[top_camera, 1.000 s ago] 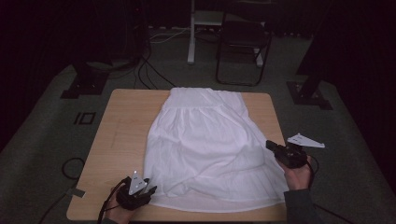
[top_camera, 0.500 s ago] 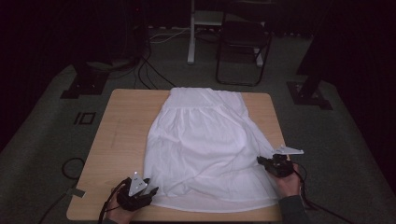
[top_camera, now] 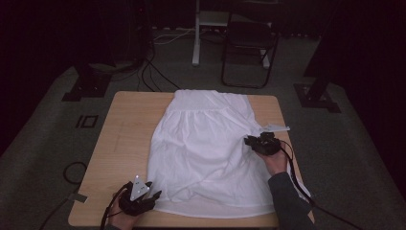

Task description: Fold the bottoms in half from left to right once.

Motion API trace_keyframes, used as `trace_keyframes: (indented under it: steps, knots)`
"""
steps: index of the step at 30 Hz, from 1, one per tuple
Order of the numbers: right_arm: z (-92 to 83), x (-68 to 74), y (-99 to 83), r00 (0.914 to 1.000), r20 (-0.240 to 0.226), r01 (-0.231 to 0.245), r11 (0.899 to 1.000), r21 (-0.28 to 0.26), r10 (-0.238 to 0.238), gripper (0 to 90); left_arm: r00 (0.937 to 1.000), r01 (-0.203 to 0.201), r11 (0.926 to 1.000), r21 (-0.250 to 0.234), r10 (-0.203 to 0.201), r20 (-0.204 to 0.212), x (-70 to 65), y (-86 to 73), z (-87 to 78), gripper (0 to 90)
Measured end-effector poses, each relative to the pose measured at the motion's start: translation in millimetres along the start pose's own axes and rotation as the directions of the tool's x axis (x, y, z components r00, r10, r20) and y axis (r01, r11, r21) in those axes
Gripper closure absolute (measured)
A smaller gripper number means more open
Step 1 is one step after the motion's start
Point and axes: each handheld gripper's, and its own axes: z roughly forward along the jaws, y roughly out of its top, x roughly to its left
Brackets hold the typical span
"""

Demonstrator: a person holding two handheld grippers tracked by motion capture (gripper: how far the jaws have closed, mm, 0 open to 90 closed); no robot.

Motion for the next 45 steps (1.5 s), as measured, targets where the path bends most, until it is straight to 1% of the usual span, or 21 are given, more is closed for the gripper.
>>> trace_keyframes:
  steps: [2,5,8,10,11,13,14,16,17,20,24,27,30,33,35,36,38,40,42,43,45]
  knots:
    - [5.5,-2.6,-3.2,1.0,0.004,-0.008,1.0,0.003,0.008,63.1,1.0,0.002,1.0,-0.002,-0.002,0.001,0.1,-0.5,-0.5,48.9]
    - [0.1,-3.5,-9.6,0.9996,-0.013,-0.025,0.999,-0.021,0.024,55.2,1.0,0.004,1.0,0.0,-0.004,0.009,-0.1,-0.7,-0.4,48.3]
    - [0.3,-2.1,-19.0,0.9992,-0.034,-0.018,1.0,0.013,0.018,52.4,0.9999,0.0,1.0,0.005,0.0,0.015,-2.4,0.0,1.5,47.9]
    - [7.4,0.7,-24.0,0.9988,-0.049,-0.008,0.999,0.054,0.011,49.3,0.9998,-0.008,0.9999,0.013,0.008,0.017,-3.7,1.0,3.3,47.4]
    - [12.7,2.2,-25.8,0.9988,-0.049,-0.001,0.996,0.086,0.006,51.2,0.9998,-0.009,0.9998,0.019,0.009,0.018,-4.5,1.4,4.9,47.4]
    - [18.6,4.8,-28.2,0.999,-0.025,0.041,0.991,0.129,-0.038,77.7,0.9996,-0.022,0.9991,0.035,0.022,0.02,-5.5,1.7,8.5,49.9]
    - [16.7,5.8,-28.5,0.9991,-0.003,0.043,0.99,0.132,-0.043,84.9,0.9992,-0.033,0.9983,0.047,0.032,0.024,-6.0,1.3,9.9,59.2]
    - [1.2,6.7,-28.6,0.9997,0.012,0.02,0.996,0.091,-0.021,89.0,0.9984,-0.047,0.9973,0.056,0.045,0.033,-5.7,0.6,9.0,79.4]
    - [-14.1,8.1,-30.0,0.9993,0.026,0.024,0.998,0.057,-0.026,89.2,0.9985,-0.036,0.9984,0.043,0.034,0.044,-4.8,0.6,7.0,86.6]
    - [-54.9,9.4,-40.5,0.998,0.06,0.021,1.0,-0.003,-0.021,89.4,0.9973,-0.006,0.9999,-0.009,0.006,0.073,0.1,1.0,-4.9,89.0]
    - [-117.4,-0.4,-67.1,0.9943,0.083,-0.058,0.994,-0.094,0.066,89.4,0.9959,0.013,0.9971,-0.075,-0.007,0.09,-2.2,3.4,-23.8,89.3]
    - [-156.7,-6.8,-89.7,0.9892,0.082,-0.11,0.985,-0.13,0.121,89.6,0.989,0.023,0.9921,-0.124,-0.004,0.148,-8.3,6.5,-37.0,89.3]
    - [-174.6,-5.9,-103.9,0.9847,0.12,-0.113,0.987,-0.117,0.127,89.7,0.9776,0.008,0.9868,-0.162,0.026,0.209,-19.8,12.6,-44.5,89.3]
    - [-188.7,-5.2,-119.4,0.9712,0.174,-0.142,0.982,-0.124,0.162,89.7,0.9646,-0.015,0.9851,-0.171,0.059,0.257,-33.8,19.6,-42.5,88.7]
    - [-190.6,-7.0,-129.5,0.9552,0.238,-0.156,0.983,-0.101,0.176,89.8,0.9519,-0.032,0.9857,-0.165,0.081,0.296,-40.4,21.6,-35.9,80.3]
    - [-188.4,-10.8,-137.9,0.9457,0.266,-0.172,0.982,-0.076,0.186,89.8,0.9532,-0.037,0.9858,-0.164,0.084,0.29,-40.8,21.9,-34.2,73.9]
    - [-179.4,-18.7,-149.8,0.9384,0.272,-0.218,0.976,-0.012,0.213,89.8,0.9586,-0.032,0.9876,-0.154,0.073,0.275,-36.5,23.0,-31.5,63.3]
    - [-165.0,-25.0,-160.4,0.9367,0.282,-0.232,0.971,0.057,0.208,89.7,0.9671,-0.023,0.9862,-0.164,0.064,0.246,-29.5,24.5,-31.1,56.1]
    - [-151.6,-31.6,-166.3,0.9387,0.267,-0.255,0.96,0.114,0.218,88.9,0.9811,-0.014,0.988,-0.154,0.044,0.189,-17.4,28.8,-26.2,51.0]
    - [-149.1,-32.9,-166.4,0.9399,0.26,-0.26,0.958,0.121,0.222,85.9,0.9884,0.004,0.9885,-0.151,0.02,0.15,-7.3,32.1,-21.6,49.2]
    - [-149.2,-34.1,-161.4,0.9386,0.267,-0.252,0.963,0.097,0.219,67.1,0.9943,0.026,0.9899,-0.139,-0.011,0.106,10.0,39.5,-11.6,46.6]
